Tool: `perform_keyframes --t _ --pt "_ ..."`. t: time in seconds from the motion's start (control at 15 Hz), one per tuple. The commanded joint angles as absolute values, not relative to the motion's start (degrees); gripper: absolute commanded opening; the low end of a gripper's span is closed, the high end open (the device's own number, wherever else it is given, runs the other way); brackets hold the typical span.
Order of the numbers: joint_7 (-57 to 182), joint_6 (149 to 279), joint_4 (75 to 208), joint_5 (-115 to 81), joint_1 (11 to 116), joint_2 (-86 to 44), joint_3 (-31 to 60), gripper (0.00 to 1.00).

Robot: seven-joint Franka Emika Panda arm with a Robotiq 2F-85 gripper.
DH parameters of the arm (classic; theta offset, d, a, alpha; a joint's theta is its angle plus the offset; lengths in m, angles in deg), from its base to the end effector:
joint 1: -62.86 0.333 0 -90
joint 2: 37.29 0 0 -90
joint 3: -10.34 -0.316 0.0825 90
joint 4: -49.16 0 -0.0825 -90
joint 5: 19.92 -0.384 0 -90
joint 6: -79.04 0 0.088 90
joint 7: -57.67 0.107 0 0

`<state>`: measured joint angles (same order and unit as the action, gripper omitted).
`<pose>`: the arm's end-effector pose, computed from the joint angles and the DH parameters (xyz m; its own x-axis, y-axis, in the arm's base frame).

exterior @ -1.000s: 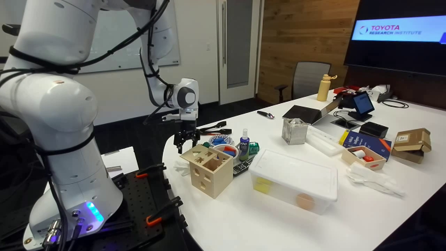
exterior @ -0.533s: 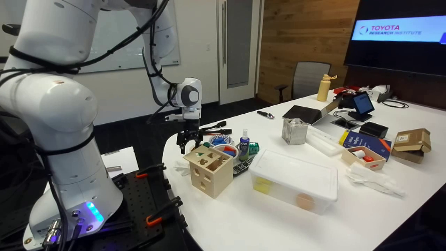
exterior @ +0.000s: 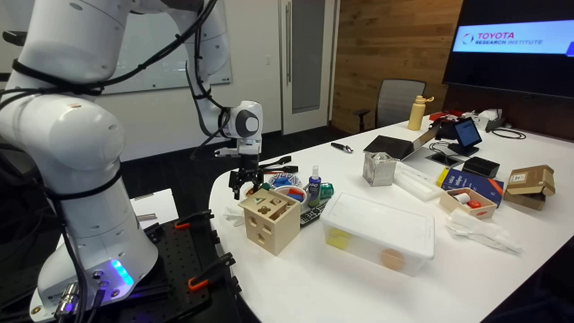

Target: Close the shape sorter lid by sliding it to the right

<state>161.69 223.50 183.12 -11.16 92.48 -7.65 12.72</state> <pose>0.4126 0.2113 0.0920 0.3808 -0.9137 0.1421 -0.8944 -0.3250 0.3074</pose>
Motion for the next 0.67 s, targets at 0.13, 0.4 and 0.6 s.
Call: perform_keyframes --t 0.13,0.4,0.6 --pt "164.6 221.4 183.3 -8.8 91.8 -8.5 13.8 1.00" --pt "165.8 221.1 183.3 -7.4 91.1 -8.4 14.3 1.00" --pt "166.0 221.6 183.6 -6.7 90.3 -8.4 14.3 1.00"
